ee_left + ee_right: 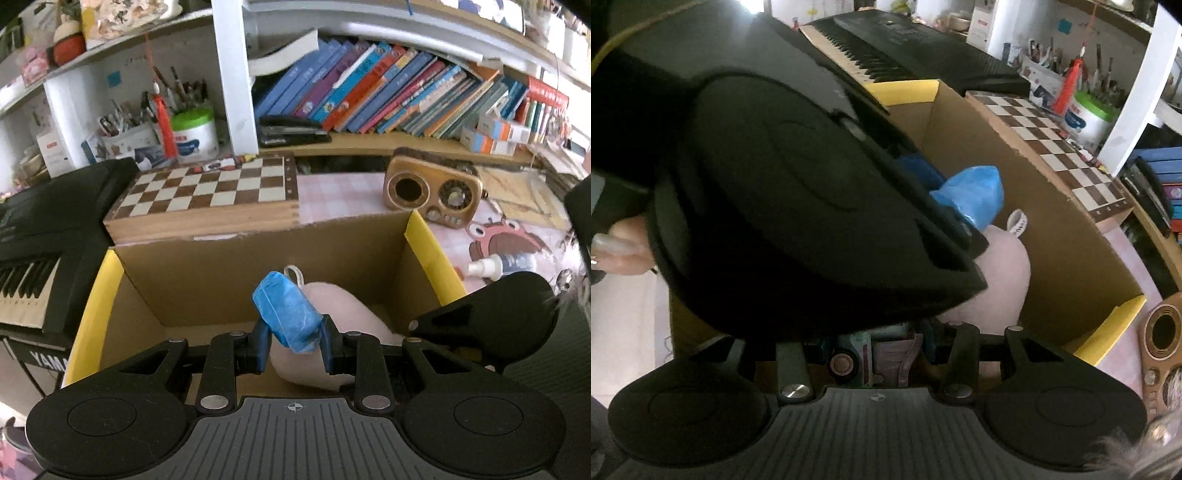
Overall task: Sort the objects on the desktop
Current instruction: 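Lower the bag and truck into the yellow box and open both tools, then lift both open tools out of the yellow box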
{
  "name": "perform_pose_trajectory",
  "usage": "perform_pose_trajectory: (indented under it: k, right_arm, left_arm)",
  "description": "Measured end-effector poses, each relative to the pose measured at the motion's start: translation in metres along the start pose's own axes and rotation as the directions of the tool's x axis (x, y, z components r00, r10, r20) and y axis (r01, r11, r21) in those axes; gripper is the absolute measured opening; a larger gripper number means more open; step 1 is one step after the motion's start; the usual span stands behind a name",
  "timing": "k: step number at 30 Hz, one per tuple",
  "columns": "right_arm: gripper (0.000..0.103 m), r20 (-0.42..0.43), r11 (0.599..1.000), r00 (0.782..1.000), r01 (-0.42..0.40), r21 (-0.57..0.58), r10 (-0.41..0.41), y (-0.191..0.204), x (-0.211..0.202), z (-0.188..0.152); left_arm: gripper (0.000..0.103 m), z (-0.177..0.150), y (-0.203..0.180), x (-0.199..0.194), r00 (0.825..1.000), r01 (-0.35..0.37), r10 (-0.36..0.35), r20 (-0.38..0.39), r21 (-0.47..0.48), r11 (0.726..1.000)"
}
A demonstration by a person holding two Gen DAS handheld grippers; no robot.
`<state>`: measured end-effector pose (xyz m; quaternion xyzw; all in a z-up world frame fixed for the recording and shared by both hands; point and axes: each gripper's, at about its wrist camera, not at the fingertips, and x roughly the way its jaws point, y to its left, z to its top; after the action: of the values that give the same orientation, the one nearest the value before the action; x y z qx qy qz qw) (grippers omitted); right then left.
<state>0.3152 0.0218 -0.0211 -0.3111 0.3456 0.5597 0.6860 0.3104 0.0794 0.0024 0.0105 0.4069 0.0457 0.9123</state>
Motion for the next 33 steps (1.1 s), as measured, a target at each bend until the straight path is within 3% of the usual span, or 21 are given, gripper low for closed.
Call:
perform_pose_trajectory:
  k: [8,12,16,24,33]
  right_arm:
    - [0.044,-0.006,1.0,1.0,-0.014,0.003,0.014,-0.001,-0.001,0.001]
    - [0.045,0.011,1.0,1.0,0.008,0.012,-0.008,0.001,-0.004,-0.001]
    - [0.048,0.045,0.999,0.998,0.031,0.036,-0.032,0.003,-0.013,-0.003]
    - [0.056,0.127,0.989,0.987,0.08,0.127,-0.097,0.008,-0.046,-0.011]
    - [0.056,0.203,0.947,0.957,0.145,0.287,-0.208,0.011,-0.086,-0.029]
  left_arm:
    - [0.031,-0.001,0.002,-0.003,1.0,-0.011,0.011,-0.01,-0.018,1.0]
    - [0.059,-0.005,0.001,-0.014,0.999,-0.027,0.028,0.028,-0.026,0.999]
    - [0.072,-0.008,0.002,-0.03,0.995,-0.038,0.041,0.09,-0.036,0.999]
    - [0.074,-0.018,0.004,-0.069,0.978,-0.079,0.091,0.19,-0.069,0.994]
    - [0.074,-0.035,0.003,-0.12,0.951,-0.09,0.113,0.289,-0.092,0.992]
